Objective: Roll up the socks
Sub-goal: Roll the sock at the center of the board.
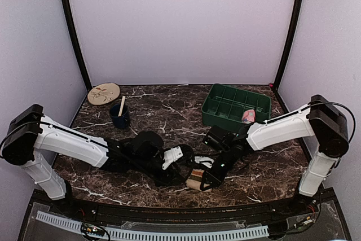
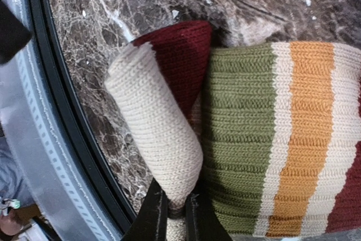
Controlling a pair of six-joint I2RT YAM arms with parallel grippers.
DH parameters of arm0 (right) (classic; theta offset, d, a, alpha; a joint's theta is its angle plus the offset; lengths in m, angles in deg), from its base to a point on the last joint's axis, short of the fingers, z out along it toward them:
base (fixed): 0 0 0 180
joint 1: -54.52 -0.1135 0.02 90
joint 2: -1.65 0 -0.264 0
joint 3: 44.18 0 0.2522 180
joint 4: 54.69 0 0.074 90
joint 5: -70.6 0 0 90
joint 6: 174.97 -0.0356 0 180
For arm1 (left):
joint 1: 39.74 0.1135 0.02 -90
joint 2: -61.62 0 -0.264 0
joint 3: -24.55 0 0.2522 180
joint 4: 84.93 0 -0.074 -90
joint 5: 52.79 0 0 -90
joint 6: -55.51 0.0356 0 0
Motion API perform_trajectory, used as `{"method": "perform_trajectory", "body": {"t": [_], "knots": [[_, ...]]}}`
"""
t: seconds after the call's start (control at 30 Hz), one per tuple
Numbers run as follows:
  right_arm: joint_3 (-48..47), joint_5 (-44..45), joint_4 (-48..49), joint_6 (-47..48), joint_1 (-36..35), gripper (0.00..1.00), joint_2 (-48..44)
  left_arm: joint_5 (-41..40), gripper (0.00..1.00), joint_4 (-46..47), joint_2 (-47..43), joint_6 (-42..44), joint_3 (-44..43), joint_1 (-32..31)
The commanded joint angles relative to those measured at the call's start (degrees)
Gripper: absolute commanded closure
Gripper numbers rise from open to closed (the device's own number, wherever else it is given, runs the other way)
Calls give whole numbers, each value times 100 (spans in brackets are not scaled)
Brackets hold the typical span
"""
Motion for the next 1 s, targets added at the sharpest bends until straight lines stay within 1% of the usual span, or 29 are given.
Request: {"method": "perform_trajectory", "body": {"t": [0.0,0.2,0.3,0.47,0.7,0.97], "knots": [[30,-639,-228,-94,117,100,266,-470,59,73,-161,617,-5,-336],[-42,-1079,-424,-1,309,100,443,-770,59,-149,153,1466,-241,-809],[-37,-1187,-468,20,388,100,484,-897,58,-159,304,1783,-377,-938],[-16,-1296,-459,-1,444,100,518,-923,58,-219,562,2132,-595,-1028],[4,-1399,-447,-31,469,100,546,-1120,58,-133,823,2534,-681,-1103],[4,-1519,-439,-31,498,100,592,-1140,58,-25,981,2729,-755,-1103]]}}
